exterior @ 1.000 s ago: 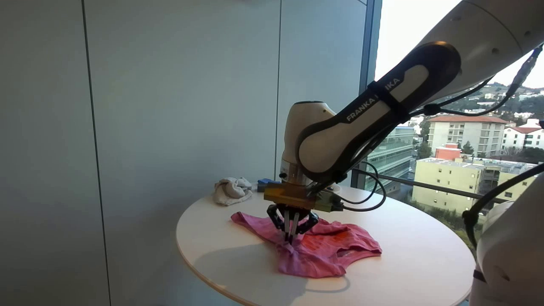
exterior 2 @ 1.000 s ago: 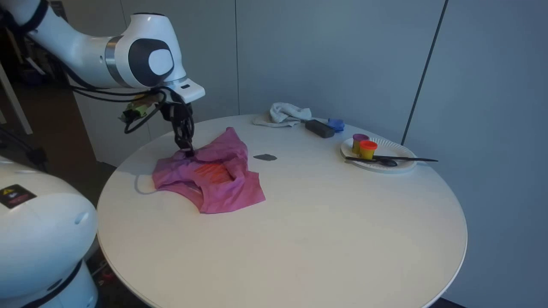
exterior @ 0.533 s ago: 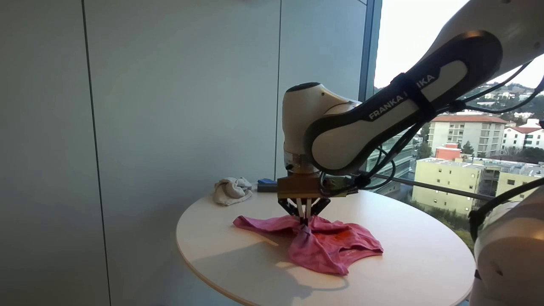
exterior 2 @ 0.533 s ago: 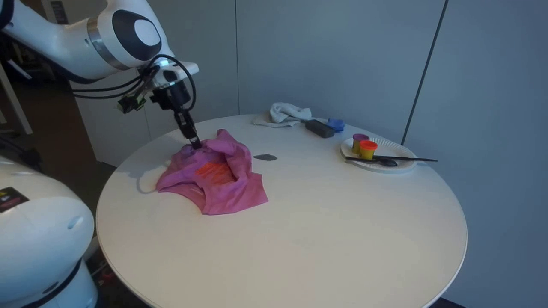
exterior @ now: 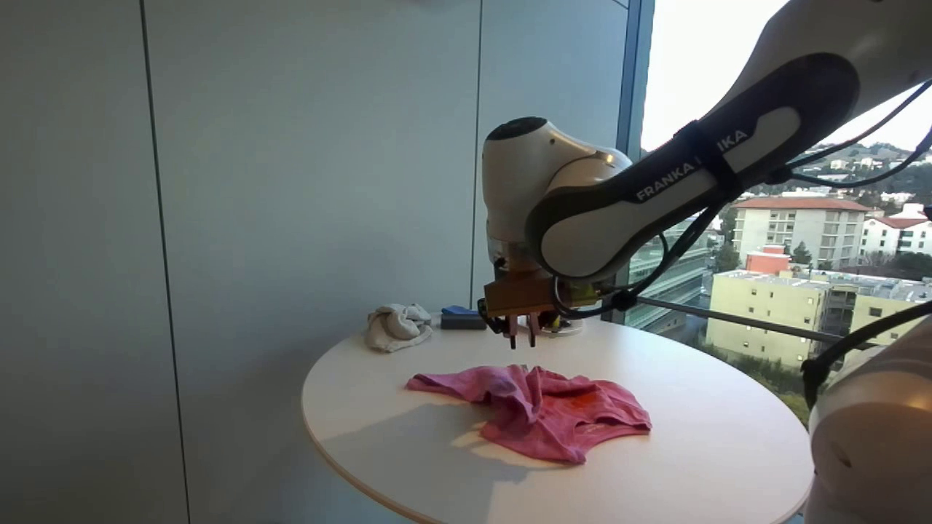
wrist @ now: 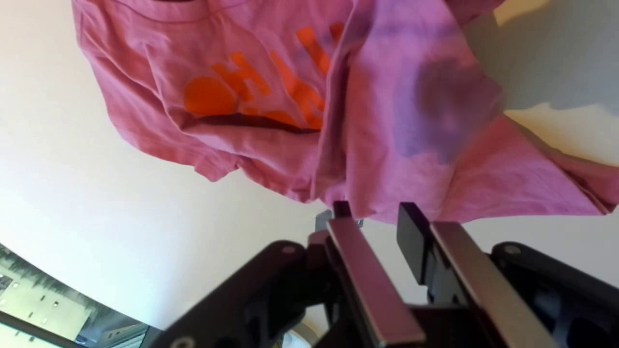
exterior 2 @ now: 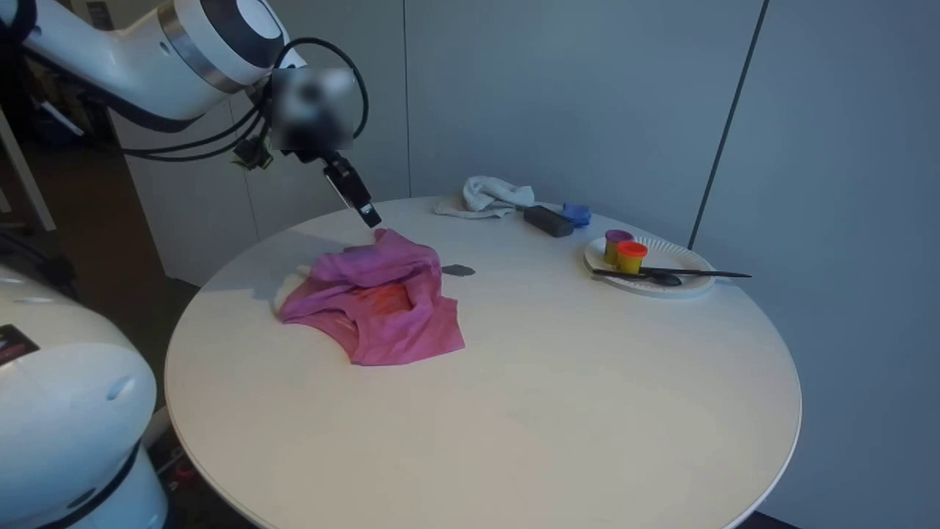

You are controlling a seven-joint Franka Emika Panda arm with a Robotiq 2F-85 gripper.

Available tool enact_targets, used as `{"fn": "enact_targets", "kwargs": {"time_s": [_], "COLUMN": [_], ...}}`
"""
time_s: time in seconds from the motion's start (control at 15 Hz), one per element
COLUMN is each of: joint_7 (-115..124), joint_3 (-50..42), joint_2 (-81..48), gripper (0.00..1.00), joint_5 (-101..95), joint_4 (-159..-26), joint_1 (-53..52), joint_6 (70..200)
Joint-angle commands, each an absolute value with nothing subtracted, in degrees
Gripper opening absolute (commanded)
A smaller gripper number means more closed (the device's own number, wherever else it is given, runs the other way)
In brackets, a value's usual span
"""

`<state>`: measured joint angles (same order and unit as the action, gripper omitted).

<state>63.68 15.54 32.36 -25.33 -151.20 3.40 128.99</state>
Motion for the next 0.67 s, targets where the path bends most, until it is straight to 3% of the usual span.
{"fn": "enact_targets", "kwargs": {"time_s": [0.0,0.33,0.6], "joint_7": [62.0,60.9,64.5], "joint_3": [14.1,12.2,13.3], "joint_2": [31.4,28.4,27.2], "gripper": [0.64,0.99,1.0], "joint_5": [-24.6,-15.6,-11.6], "joint_4": [-150.5,-151.1,-153.0], "joint_1": [3.2,1.5,2.5], "joint_6": [132.5,132.9,128.7]}}
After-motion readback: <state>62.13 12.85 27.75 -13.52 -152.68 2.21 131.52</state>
